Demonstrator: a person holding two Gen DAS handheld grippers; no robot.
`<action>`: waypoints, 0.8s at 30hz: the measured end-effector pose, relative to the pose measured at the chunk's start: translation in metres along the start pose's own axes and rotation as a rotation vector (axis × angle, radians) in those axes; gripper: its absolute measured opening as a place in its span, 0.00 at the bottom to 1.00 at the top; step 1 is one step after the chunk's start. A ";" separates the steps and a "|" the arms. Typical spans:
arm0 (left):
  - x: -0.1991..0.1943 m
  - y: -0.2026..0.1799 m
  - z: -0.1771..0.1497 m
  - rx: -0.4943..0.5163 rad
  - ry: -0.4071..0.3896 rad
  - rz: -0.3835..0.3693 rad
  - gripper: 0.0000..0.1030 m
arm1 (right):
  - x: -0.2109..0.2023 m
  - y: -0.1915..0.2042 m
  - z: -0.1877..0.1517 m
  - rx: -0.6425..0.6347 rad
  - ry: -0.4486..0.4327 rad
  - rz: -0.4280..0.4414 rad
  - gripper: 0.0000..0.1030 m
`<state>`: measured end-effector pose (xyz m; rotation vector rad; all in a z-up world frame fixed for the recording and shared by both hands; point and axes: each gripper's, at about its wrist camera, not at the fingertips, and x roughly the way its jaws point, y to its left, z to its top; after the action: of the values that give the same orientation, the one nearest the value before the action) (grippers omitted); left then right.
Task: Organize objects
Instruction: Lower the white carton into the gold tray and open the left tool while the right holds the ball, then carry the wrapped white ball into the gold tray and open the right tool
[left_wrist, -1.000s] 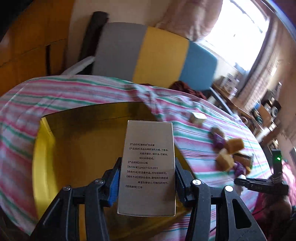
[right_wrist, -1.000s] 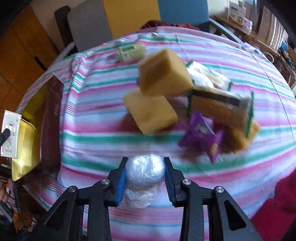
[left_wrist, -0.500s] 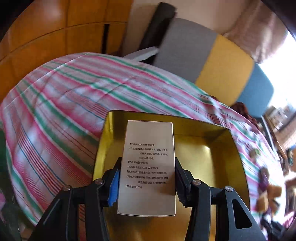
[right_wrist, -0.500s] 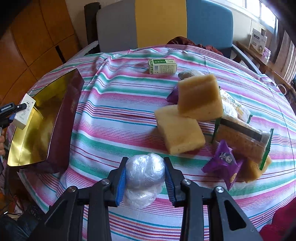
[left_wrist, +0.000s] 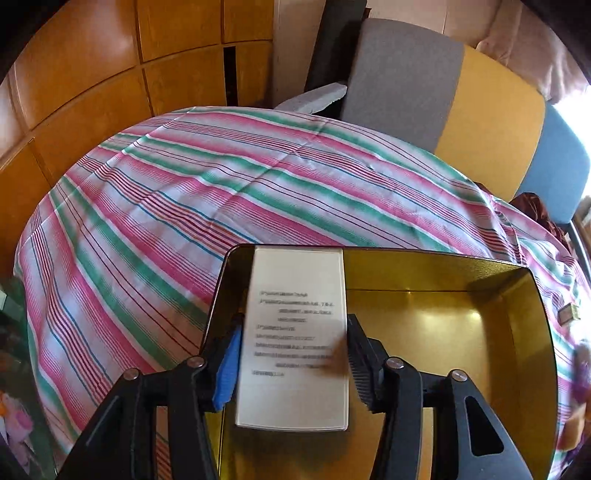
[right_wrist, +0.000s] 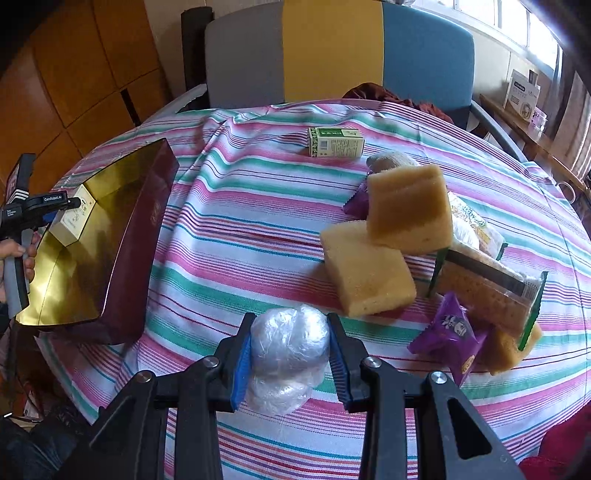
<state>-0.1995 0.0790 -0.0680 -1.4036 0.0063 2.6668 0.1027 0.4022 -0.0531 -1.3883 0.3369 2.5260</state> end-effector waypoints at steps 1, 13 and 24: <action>-0.002 -0.001 0.000 0.011 -0.017 0.001 0.58 | 0.000 0.000 0.000 -0.001 -0.001 0.000 0.35; -0.074 0.009 -0.023 0.066 -0.180 -0.035 0.78 | -0.019 0.001 0.002 0.039 -0.075 0.079 0.35; -0.120 0.026 -0.063 0.063 -0.204 -0.111 0.82 | -0.035 0.072 0.027 -0.064 -0.125 0.215 0.35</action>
<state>-0.0838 0.0355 -0.0064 -1.0765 -0.0072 2.6786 0.0763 0.3394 -0.0034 -1.2693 0.4045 2.8050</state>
